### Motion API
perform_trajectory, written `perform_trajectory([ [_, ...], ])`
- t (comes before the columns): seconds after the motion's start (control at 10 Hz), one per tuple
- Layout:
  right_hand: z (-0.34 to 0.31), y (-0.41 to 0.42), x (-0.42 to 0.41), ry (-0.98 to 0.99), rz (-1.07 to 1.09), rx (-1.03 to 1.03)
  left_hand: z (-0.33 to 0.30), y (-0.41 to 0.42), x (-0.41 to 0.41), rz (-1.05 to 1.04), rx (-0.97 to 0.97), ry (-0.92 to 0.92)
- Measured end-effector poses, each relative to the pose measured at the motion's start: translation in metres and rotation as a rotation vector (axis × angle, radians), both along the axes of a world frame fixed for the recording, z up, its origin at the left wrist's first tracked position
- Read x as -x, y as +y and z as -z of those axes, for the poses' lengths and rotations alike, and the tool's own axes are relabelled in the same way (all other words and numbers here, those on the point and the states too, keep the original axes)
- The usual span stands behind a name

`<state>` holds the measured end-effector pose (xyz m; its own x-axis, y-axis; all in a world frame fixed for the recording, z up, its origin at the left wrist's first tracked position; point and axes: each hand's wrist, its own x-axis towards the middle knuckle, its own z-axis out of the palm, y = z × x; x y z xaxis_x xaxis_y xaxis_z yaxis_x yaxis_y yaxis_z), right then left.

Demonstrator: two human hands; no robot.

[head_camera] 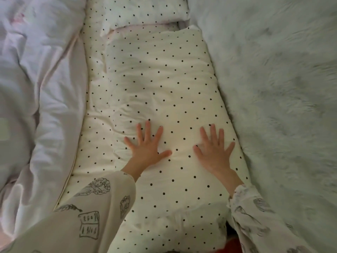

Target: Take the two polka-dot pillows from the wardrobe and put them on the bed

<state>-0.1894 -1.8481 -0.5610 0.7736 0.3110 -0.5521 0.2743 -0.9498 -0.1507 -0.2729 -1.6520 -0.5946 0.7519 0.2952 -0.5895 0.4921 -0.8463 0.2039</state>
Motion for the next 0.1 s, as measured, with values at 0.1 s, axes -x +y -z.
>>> perform_trajectory([
  [0.1, -0.0412, 0.0062, -0.0146, 0.239, 0.295, -0.4, -0.0014, -0.0013, -0.001, -0.006, -0.001, 0.004],
])
